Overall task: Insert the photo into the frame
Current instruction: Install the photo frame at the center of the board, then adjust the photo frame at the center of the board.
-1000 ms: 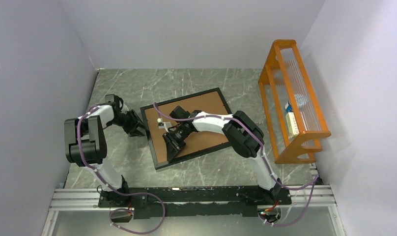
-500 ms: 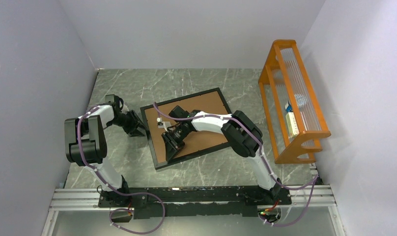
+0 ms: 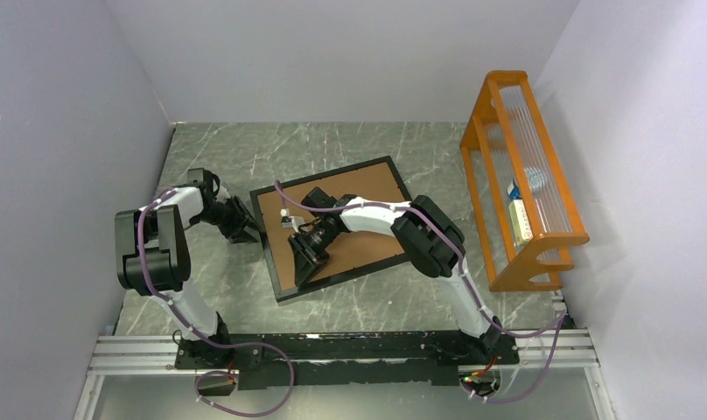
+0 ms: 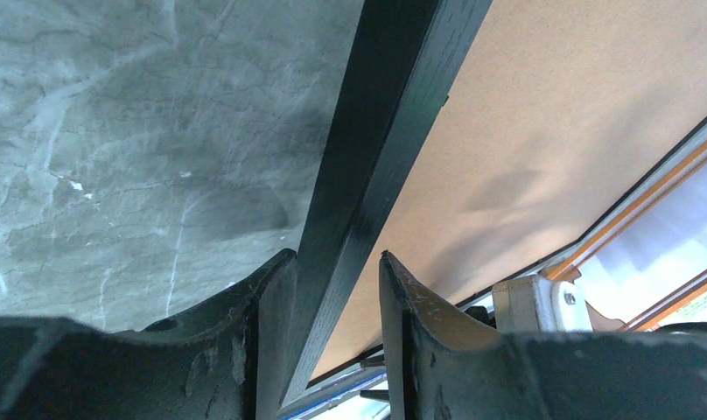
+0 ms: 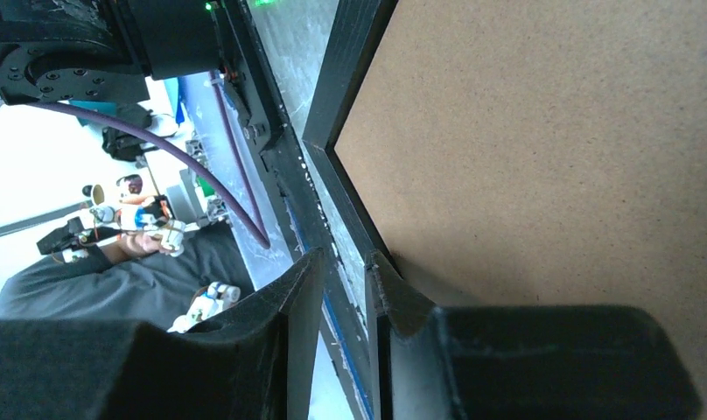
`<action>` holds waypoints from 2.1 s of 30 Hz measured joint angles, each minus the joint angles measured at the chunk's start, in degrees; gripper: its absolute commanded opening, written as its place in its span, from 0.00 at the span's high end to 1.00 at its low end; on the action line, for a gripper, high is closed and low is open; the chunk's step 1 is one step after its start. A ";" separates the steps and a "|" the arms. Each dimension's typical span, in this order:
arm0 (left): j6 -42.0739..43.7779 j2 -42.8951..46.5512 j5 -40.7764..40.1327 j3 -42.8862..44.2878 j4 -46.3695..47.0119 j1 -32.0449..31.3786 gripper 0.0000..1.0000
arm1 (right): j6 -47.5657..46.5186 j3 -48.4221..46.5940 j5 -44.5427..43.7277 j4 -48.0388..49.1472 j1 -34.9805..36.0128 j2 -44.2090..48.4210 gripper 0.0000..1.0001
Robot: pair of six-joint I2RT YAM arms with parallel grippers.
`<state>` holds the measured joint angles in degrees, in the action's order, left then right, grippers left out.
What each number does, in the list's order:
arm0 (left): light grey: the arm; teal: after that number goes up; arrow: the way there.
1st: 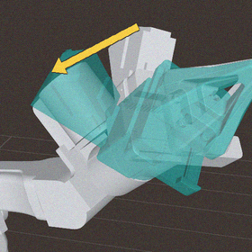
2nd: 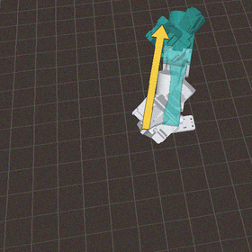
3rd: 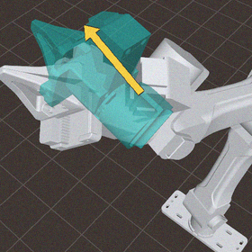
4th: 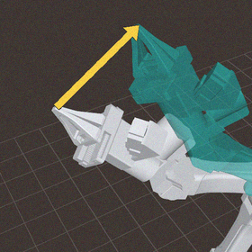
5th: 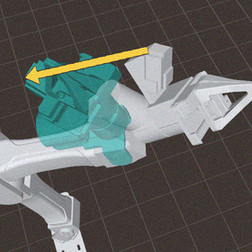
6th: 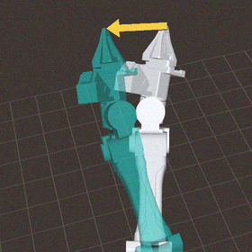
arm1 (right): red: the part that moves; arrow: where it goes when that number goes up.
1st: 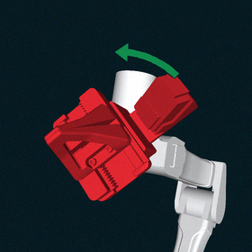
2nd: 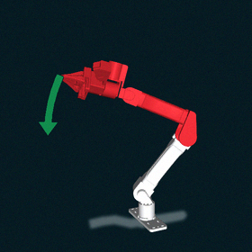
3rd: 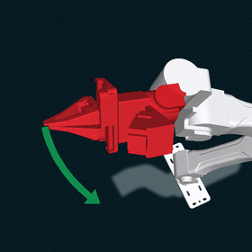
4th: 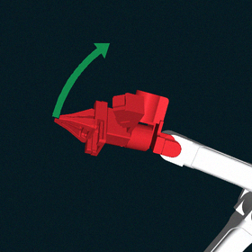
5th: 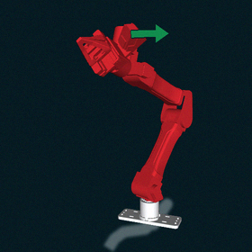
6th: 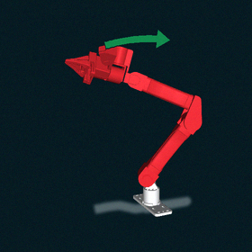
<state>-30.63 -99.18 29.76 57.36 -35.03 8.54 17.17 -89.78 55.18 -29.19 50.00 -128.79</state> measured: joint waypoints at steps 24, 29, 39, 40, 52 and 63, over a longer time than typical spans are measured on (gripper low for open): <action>0.02 0.00 -0.02 0.00 -0.02 0.00 0.56 | -0.52 -1.01 2.27 1.25 -1.57 -2.29 0.70; 0.00 0.00 -0.02 0.00 0.00 0.00 0.56 | -0.87 0.76 0.37 2.80 -1.36 -0.79 0.69; 0.02 -0.04 -0.07 0.00 -0.02 0.00 0.56 | -0.44 7.48 -13.92 10.56 0.44 6.82 0.68; 0.00 -0.04 -0.09 0.00 -0.02 0.00 0.56 | -0.39 7.82 -16.20 11.76 0.48 7.43 0.68; 0.57 -0.04 -0.48 8.96 -2.47 0.00 0.36 | 1.73 9.94 -35.95 17.55 -3.87 12.48 0.64; 5.33 -11.76 0.39 34.77 1.77 -0.13 0.13 | 5.35 23.82 -42.23 6.27 -14.75 36.94 0.30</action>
<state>-25.30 -110.93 30.15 92.14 -33.26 8.40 22.52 -65.95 12.95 -22.92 35.24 -91.85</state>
